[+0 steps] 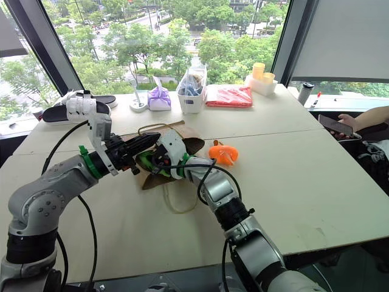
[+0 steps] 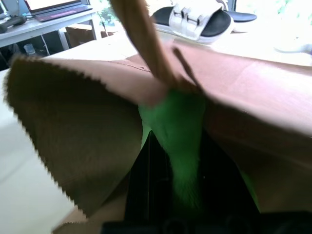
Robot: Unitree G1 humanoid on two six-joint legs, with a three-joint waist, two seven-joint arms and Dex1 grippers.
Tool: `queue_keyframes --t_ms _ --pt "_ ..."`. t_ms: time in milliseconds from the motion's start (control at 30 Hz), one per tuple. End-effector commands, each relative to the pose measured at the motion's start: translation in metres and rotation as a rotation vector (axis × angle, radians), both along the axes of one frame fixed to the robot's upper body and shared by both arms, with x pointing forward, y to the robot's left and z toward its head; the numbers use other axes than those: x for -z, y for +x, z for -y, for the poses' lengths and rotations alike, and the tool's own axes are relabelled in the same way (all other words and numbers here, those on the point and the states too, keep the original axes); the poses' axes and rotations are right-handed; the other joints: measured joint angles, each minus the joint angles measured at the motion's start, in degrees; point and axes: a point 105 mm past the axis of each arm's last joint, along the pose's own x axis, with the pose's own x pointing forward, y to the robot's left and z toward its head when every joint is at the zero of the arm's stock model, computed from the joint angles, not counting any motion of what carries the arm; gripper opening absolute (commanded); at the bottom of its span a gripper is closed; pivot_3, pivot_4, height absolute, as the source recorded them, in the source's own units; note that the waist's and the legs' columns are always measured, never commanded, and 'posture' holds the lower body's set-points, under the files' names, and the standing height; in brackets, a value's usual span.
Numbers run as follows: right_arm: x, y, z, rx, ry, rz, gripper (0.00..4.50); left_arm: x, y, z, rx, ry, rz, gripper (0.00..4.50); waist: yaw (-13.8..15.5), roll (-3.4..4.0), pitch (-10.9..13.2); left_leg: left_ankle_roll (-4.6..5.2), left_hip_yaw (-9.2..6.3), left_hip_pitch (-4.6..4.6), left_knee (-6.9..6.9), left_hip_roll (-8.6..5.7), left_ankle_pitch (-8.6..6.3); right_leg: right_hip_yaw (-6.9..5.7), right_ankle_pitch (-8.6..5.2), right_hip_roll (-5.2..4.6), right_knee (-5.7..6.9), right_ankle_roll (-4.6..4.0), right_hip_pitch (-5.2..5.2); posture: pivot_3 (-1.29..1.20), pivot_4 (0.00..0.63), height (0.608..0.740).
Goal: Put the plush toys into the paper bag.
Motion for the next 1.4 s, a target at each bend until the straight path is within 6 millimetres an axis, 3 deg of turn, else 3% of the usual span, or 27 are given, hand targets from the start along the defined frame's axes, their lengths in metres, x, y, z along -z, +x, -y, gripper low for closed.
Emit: queue_keyframes --t_ms 33,67,100,133,333,367,533,733,833,933,1133,1300,1400 --pt "-0.027 0.002 -0.014 -0.004 0.085 0.079 0.01 -0.011 -0.008 0.003 0.015 -0.016 0.047 0.00 -0.04 0.00 0.00 0.00 0.00 0.00 0.00 0.00 0.00 0.00 0.00 0.00 0.01 0.00 -0.01 0.00 0.150 0.740" --pt "-0.028 0.003 -0.015 0.001 0.091 0.088 0.01 -0.012 -0.008 0.002 0.011 -0.017 0.047 0.00 -0.05 0.00 0.00 0.00 0.00 0.00 0.00 0.00 0.00 0.00 0.00 0.00 0.01 0.00 -0.01 0.00 0.150 0.740" --pt "-0.029 0.004 -0.016 0.001 0.099 0.093 0.93 -0.012 -0.008 0.002 0.006 -0.020 0.047 0.00 -0.09 0.00 0.00 0.00 -0.01 0.00 0.00 0.00 0.00 0.00 0.00 0.01 0.02 -0.01 -0.01 0.00 0.150 0.740" --pt "-0.029 0.004 -0.016 0.002 0.099 0.096 1.20 -0.012 -0.007 0.001 0.000 -0.027 0.045 0.00 -0.13 0.00 0.00 0.00 -0.01 0.01 -0.01 0.00 0.00 0.00 0.00 0.01 0.02 -0.01 -0.01 0.00 0.150 0.740" --pt "-0.030 0.005 -0.007 0.011 0.091 0.115 4.29 -0.009 -0.006 -0.006 -0.034 -0.049 0.035 0.00 -0.20 0.01 0.00 0.00 -0.02 0.00 -0.01 0.00 0.00 0.00 0.00 0.01 0.02 -0.01 -0.01 0.00 0.150 0.740" --pt "-0.030 0.004 -0.002 0.014 0.087 0.120 4.42 -0.009 -0.006 -0.007 -0.040 -0.055 0.032 0.00 -0.19 0.01 0.00 0.00 -0.02 0.00 -0.01 0.00 0.00 0.00 0.00 0.01 0.02 -0.01 -0.01 0.00 0.150 0.740" --pt "-0.042 0.000 0.035 0.056 0.056 0.182 4.42 -0.008 -0.007 -0.013 -0.063 -0.077 0.021 0.00 0.12 0.01 0.00 0.00 -0.05 -0.02 -0.01 0.00 0.00 0.00 0.00 0.01 0.01 0.00 -0.01 0.00 0.150 0.740" --pt "-0.076 -0.021 0.102 0.078 0.158 0.107 4.42 -0.002 -0.007 -0.018 -0.078 -0.086 0.001 0.00 0.18 0.01 0.01 0.01 -0.04 -0.03 -0.01 -0.01 -0.01 -0.01 0.00 0.00 0.00 0.00 -0.01 0.00 0.150 0.740" --pt "-0.070 -0.017 0.135 0.157 0.103 0.066 4.42 -0.001 -0.007 -0.017 -0.073 -0.085 -0.001 0.00 0.18 0.01 0.00 0.02 -0.02 -0.01 -0.01 0.00 -0.01 -0.01 0.00 0.00 0.00 -0.01 0.02 0.00 0.150 0.740" --pt "-0.051 -0.004 0.164 0.277 0.007 0.031 4.42 0.000 -0.008 -0.016 -0.063 -0.082 -0.002 0.00 0.26 0.00 0.00 0.03 0.01 0.01 0.00 0.00 -0.01 -0.03 -0.01 0.00 -0.06 -0.02 0.09 0.00 0.150 0.740" --pt "-0.006 0.019 0.186 0.402 -0.149 0.016 4.42 -0.003 -0.008 -0.014 -0.047 -0.082 0.007 0.00 0.00 0.01 0.00 0.04 0.12 0.02 0.00 0.01 -0.01 0.03 0.00 0.00 -0.12 -0.01 0.09 0.00 0.150 0.740" --pt "0.027 0.037 0.174 0.397 -0.238 0.045 4.42 -0.004 -0.008 -0.011 -0.041 -0.073 0.012 0.00 0.00 0.00 0.00 0.03 0.12 0.00 0.00 0.01 -0.01 0.04 0.00 0.00 -0.15 -0.01 0.08 0.00 0.150 0.740" --pt "0.034 0.044 0.163 0.380 -0.283 0.083 4.42 -0.004 -0.008 -0.011 -0.042 -0.068 0.014 0.00 -0.05 0.01 0.01 0.03 0.14 0.02 0.00 0.01 -0.01 0.06 0.00 0.00 -0.16 -0.01 0.08 0.00 0.150 0.740"
